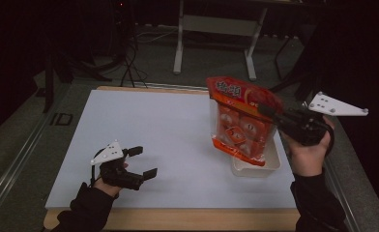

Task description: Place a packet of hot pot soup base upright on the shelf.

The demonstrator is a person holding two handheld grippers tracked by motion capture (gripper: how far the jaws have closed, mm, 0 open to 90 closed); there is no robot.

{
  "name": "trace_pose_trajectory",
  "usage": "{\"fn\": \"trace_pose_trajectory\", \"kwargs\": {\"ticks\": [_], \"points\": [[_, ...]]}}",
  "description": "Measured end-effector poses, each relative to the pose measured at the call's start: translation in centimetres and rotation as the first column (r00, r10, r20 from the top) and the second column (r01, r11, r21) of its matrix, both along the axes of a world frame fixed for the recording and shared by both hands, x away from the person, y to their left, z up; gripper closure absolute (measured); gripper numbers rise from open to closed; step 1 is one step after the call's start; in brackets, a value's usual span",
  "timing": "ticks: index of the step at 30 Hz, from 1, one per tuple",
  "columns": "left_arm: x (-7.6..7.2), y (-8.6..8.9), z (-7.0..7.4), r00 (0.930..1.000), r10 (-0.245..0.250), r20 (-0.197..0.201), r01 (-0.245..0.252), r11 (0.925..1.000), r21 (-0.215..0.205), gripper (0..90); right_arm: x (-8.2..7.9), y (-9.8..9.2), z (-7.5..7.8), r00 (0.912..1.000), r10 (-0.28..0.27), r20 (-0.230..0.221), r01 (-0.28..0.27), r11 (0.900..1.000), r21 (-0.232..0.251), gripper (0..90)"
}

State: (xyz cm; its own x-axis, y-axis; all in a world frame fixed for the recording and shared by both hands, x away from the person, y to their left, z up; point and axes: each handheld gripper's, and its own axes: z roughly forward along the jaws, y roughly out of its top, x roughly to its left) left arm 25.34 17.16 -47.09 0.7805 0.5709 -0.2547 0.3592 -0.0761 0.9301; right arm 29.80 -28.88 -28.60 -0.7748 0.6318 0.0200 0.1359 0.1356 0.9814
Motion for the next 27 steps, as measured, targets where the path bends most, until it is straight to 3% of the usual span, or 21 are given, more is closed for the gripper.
{"fn": "trace_pose_trajectory", "kwargs": {"ticks": [6,8,15,27], "points": [[-0.8,-0.4,-1.2,0.9999,-0.002,0.01,0.002,0.9994,0.034,2.0,0.1,-1.9,-0.2,0.9988,-0.048,-0.004,0.048,0.999,0.008,90.0],[-0.9,-0.6,-1.5,0.9999,-0.007,0.007,0.007,0.9996,0.029,2.0,0.3,-3.0,-0.8,0.9964,-0.083,-0.016,0.083,0.997,-0.003,90.0],[-0.9,-0.9,-2.4,0.9999,-0.012,0.001,0.012,0.9998,0.017,2.0,0.9,-4.4,-2.5,0.9904,-0.124,-0.06,0.124,0.992,-0.003,90.0],[-0.7,-1.0,-3.3,0.9999,-0.011,-0.001,0.011,0.9998,0.019,2.0,2.7,-4.7,-5.4,0.9846,-0.122,-0.125,0.125,0.992,0.017,90.0]]}}
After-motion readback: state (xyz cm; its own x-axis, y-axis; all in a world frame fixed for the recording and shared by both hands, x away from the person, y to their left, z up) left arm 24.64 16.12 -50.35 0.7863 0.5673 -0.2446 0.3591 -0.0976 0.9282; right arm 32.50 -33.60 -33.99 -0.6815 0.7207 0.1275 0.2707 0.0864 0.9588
